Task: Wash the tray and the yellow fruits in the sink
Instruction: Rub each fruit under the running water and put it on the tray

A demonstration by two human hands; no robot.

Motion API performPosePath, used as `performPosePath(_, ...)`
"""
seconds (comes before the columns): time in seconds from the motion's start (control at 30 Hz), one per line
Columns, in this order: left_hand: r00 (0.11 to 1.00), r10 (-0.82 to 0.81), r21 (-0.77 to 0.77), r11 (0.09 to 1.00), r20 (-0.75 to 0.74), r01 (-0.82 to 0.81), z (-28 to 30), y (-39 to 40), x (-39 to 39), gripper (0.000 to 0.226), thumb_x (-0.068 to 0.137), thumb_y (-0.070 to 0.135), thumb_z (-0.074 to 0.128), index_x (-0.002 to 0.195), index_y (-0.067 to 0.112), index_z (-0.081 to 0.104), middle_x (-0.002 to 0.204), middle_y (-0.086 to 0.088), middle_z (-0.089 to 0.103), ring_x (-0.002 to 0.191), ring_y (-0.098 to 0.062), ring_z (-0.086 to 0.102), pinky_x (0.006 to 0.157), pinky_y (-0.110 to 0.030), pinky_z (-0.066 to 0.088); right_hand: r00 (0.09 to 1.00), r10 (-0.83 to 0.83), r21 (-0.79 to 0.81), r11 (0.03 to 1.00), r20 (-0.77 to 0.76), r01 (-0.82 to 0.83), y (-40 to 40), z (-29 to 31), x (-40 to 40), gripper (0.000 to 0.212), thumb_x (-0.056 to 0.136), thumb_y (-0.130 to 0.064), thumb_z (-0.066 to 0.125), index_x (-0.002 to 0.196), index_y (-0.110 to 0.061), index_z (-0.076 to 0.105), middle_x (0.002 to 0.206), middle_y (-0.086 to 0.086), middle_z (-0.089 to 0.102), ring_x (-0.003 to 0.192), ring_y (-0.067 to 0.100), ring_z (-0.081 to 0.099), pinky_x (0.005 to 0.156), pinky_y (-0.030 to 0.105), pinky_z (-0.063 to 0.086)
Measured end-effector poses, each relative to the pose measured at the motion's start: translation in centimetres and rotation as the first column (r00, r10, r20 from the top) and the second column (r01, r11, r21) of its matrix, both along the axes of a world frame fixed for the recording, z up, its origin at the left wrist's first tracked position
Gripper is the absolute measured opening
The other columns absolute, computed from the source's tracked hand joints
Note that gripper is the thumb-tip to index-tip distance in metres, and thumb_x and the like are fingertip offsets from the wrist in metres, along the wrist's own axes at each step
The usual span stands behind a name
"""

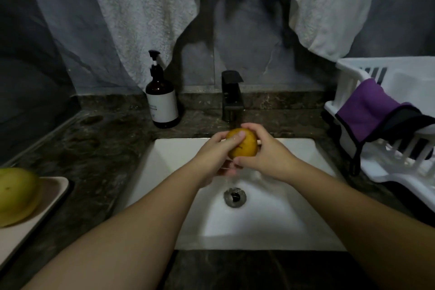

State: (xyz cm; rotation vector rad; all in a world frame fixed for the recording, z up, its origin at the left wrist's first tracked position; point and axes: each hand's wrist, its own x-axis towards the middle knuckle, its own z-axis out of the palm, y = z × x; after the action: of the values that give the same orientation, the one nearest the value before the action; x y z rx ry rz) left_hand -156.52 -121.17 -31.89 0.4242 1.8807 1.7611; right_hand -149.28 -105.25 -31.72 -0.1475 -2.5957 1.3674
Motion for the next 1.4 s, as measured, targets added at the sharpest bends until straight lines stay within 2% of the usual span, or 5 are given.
performPosePath(0.2, 0.999, 0.003, -0.08, 0.997, -0.042, -0.006, -0.2, -0.2, -0.1, 0.046, 0.086, 0.079, 0.059, 0.121, 0.049, 0.057, 0.127, 0.008, 0.065, 0.109, -0.022, 0.07, 0.097, -0.045, 0.056, 0.954, -0.221, -0.004, 0.974, -0.205, 0.225, 1.1, 0.5, 0.2, 0.083, 0.071, -0.044, 0.09, 0.134, -0.057, 0.036, 0.139, -0.008, 0.042, 0.116, 0.013, 0.05, 0.088, 0.031, 0.049)
performPosePath(0.8, 0.979, 0.067, 0.09, 0.992, 0.195, -0.086, 0.0, -0.5, -0.5, 0.064, 0.081, 0.079, 0.062, 0.127, 0.034, 0.064, 0.123, 0.001, 0.07, 0.105, -0.024, 0.072, 0.078, -0.043, 0.061, 0.912, -0.365, 0.016, 0.927, -0.189, 0.375, 1.3, 0.6, 0.2, 0.083, 0.072, -0.049, 0.086, 0.136, -0.055, 0.034, 0.129, -0.005, 0.04, 0.107, 0.017, 0.05, 0.074, 0.027, 0.04)
performPosePath(1.13, 0.895, -0.226, 0.285, 0.951, 0.386, 0.118, 0.5, 0.3, 0.4, 0.065, 0.085, 0.053, 0.072, 0.139, 0.021, 0.056, 0.113, -0.017, 0.075, 0.089, -0.029, 0.077, 0.068, -0.036, 0.065, 1.0, -0.021, 0.029, 0.999, -0.009, 0.021, 0.5, 0.9, 0.6, 0.089, 0.071, -0.044, 0.089, 0.143, -0.058, 0.037, 0.126, -0.014, 0.045, 0.109, 0.007, 0.055, 0.073, 0.018, 0.049)
performPosePath(1.27, 0.933, -0.146, 0.232, 0.97, 0.329, 0.07, 0.5, 0.2, 0.3, 0.065, 0.075, 0.038, 0.08, 0.135, 0.025, 0.06, 0.126, -0.015, 0.067, 0.108, -0.033, 0.072, 0.071, -0.036, 0.066, 0.989, -0.15, -0.244, 0.958, 0.009, 0.148, 1.6, 3.3, 0.5, 0.023, 0.086, -0.041, 0.076, 0.105, -0.034, 0.064, 0.101, -0.011, 0.066, 0.099, 0.014, 0.066, 0.074, 0.032, 0.055)
performPosePath(1.4, 0.938, -0.114, 0.193, 0.98, 0.327, 0.052, 1.0, 0.2, 0.5, 0.067, 0.068, 0.039, 0.083, 0.13, 0.03, 0.06, 0.13, -0.015, 0.064, 0.106, -0.038, 0.074, 0.064, -0.034, 0.063, 0.928, -0.366, 0.126, 0.926, 0.065, 0.356, 3.1, 4.6, 1.0, 0.013, 0.083, -0.013, 0.072, 0.081, -0.022, 0.063, 0.08, -0.001, 0.062, 0.083, 0.026, 0.066, 0.076, 0.045, 0.06)
